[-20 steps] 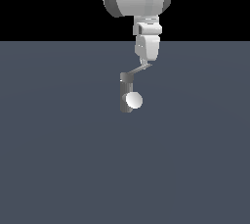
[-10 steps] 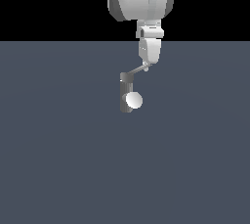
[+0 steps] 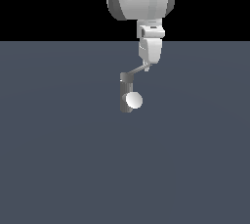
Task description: Turn on the faucet by rotating a designated handle.
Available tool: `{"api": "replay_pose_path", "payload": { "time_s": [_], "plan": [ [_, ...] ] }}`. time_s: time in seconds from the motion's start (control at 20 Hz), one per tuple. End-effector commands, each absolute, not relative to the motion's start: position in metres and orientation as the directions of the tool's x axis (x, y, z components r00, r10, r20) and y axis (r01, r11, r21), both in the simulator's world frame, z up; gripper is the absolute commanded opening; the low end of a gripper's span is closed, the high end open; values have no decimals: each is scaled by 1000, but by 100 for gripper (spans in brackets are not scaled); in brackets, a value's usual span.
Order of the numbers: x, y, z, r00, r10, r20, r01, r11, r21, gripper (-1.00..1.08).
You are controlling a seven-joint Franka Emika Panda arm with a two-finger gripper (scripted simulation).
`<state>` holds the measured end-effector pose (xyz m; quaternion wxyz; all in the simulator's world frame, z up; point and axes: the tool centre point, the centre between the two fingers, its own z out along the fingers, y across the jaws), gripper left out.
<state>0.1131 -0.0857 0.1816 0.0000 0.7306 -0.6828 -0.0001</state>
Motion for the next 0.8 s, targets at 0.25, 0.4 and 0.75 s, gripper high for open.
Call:
{"api": "replay_pose_path", "payload": {
  "time_s": [0.25,0.4,0.75],
  "plan": [
    [94,-89,182,67,-998,0,-998,-67,0,-100],
    [86,-90,182,67,-998,0,-998,-67,0,-100],
    [66,-93,182,67,-998,0,-998,-67,0,-100]
  ]
}}
